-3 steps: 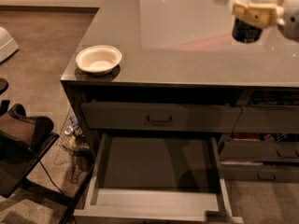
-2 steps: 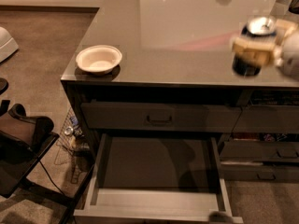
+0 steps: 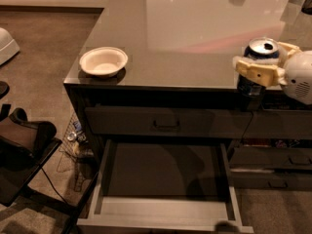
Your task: Place pepsi can into middle drawer
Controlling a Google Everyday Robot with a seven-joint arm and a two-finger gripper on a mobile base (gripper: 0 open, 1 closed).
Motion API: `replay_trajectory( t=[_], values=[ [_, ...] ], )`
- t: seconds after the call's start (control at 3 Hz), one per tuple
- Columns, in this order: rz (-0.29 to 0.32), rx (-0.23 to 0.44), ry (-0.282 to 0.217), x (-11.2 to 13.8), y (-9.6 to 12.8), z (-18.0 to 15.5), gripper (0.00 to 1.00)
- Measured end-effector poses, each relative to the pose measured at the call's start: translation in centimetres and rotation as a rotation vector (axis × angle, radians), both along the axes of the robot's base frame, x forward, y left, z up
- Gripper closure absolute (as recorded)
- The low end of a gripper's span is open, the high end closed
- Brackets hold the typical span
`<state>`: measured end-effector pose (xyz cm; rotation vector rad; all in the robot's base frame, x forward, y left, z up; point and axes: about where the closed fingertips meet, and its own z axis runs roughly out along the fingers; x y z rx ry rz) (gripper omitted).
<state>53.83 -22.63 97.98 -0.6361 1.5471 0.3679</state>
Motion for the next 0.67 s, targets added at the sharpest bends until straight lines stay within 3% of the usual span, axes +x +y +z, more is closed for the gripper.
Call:
replay_trajectory(
  t=[0.33, 0.67],
  values=[
    [0.014, -0.005, 0.02, 0.4, 0.8, -3.0, 1.0],
    [0.027, 0.015, 0.038, 0.9, 1.4, -9.0, 1.0]
  ],
)
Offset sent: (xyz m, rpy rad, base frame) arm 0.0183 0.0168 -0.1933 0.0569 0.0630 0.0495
